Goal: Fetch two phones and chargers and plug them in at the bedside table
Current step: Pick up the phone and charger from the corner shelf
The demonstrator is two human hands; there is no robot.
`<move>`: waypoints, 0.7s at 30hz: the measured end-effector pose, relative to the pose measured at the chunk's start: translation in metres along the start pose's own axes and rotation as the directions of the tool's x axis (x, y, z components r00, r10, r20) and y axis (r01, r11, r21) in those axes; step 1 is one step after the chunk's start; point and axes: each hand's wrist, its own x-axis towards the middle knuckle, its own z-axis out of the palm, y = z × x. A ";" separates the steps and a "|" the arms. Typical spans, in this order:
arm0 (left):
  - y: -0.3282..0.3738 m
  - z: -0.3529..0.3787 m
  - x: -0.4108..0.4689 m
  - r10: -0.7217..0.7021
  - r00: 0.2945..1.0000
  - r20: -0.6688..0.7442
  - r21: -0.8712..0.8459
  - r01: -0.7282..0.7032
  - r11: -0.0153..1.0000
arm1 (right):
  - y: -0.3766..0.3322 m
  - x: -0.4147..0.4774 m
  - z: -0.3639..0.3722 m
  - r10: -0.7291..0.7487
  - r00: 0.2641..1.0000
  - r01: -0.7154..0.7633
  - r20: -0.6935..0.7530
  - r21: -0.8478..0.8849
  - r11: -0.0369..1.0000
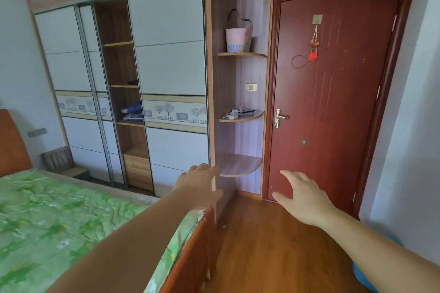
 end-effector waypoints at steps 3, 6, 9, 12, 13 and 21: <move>0.016 0.010 0.065 0.021 1.000 -0.005 -0.011 -0.021 1.000 | 0.023 0.061 -0.006 -0.014 1.000 0.014 -0.012 0.018 1.000; 0.023 0.023 0.128 0.017 1.000 -0.017 -0.019 -0.017 1.000 | 0.043 0.117 -0.004 -0.049 0.999 0.049 -0.015 0.002 0.999; 0.024 0.045 0.191 0.013 1.000 -0.012 -0.035 -0.013 0.999 | 0.065 0.170 0.008 -0.053 0.999 0.053 -0.005 0.005 0.999; 0.020 0.075 0.261 0.023 1.000 -0.009 -0.059 -0.024 0.998 | 0.089 0.229 0.026 -0.050 0.999 0.050 0.017 0.001 0.999; 0.016 0.085 0.286 0.026 1.000 -0.011 -0.072 -0.026 0.997 | 0.098 0.252 0.032 -0.051 0.998 0.051 0.027 -0.006 0.999; -0.046 0.153 0.486 -0.018 0.998 0.066 -0.094 0.024 0.995 | 0.140 0.461 0.076 -0.034 0.995 0.040 0.097 -0.067 0.997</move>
